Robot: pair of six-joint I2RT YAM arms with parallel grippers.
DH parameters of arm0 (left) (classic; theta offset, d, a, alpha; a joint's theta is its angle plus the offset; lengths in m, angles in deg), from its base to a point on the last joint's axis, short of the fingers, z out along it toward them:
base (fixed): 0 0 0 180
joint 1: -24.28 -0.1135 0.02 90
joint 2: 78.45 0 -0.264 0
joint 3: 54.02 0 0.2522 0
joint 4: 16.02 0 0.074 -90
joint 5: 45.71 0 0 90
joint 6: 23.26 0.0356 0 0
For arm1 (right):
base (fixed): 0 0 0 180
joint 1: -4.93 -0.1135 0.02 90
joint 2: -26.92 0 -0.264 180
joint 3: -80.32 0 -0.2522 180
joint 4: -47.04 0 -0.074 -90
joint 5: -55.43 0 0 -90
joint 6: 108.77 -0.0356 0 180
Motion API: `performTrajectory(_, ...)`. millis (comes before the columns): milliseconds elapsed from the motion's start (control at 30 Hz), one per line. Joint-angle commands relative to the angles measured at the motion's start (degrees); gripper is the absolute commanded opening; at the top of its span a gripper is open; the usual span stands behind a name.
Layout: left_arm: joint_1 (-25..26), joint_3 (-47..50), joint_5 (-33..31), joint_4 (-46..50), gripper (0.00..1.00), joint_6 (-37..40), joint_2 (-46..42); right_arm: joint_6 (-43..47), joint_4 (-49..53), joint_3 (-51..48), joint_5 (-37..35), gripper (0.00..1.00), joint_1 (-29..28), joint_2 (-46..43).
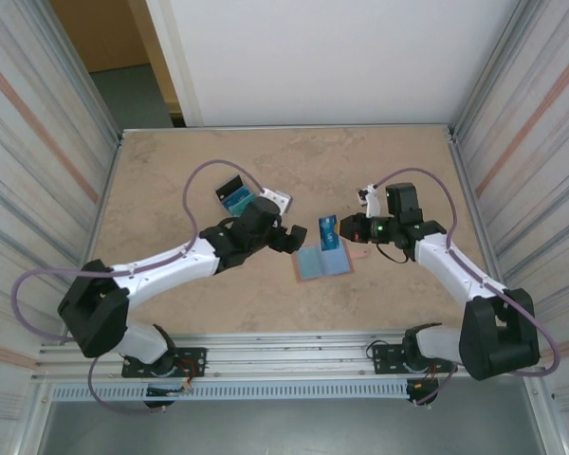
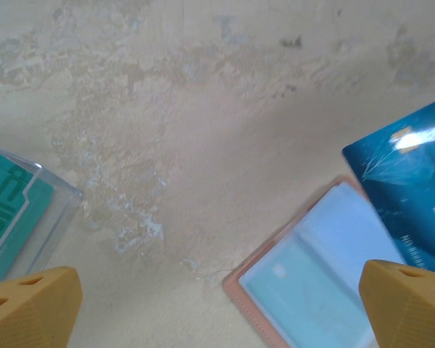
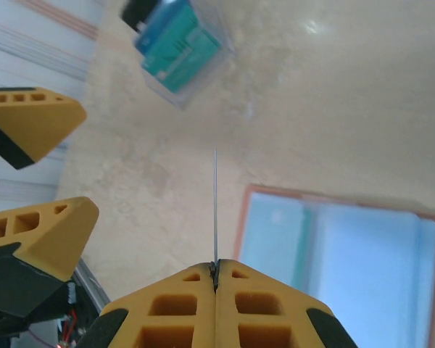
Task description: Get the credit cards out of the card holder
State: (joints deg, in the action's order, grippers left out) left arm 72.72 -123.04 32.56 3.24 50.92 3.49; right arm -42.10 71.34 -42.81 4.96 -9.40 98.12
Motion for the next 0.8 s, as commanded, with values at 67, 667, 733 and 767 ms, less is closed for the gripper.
performTrajectory(67,-2.4,4.3,7.5,-5.5,0.99,-7.9,-6.1,-6.6,-14.1,-2.4,2.4,0.0,-3.8,-2.4)
performTrajectory(667,-10.3,13.3,31.0,-23.7,0.84,-13.9,-13.0,-7.8,-24.2,0.9,9.5,0.0,-9.7,-1.2)
performTrajectory(733,-10.6,12.9,32.5,-23.3,0.82,-13.2,-12.9,-6.8,-23.6,1.4,10.8,0.0,-9.8,-1.3)
performTrajectory(767,-10.7,12.7,33.2,-23.2,0.81,-13.0,-12.9,-6.7,-23.6,1.6,11.5,0.0,-9.9,-1.5)
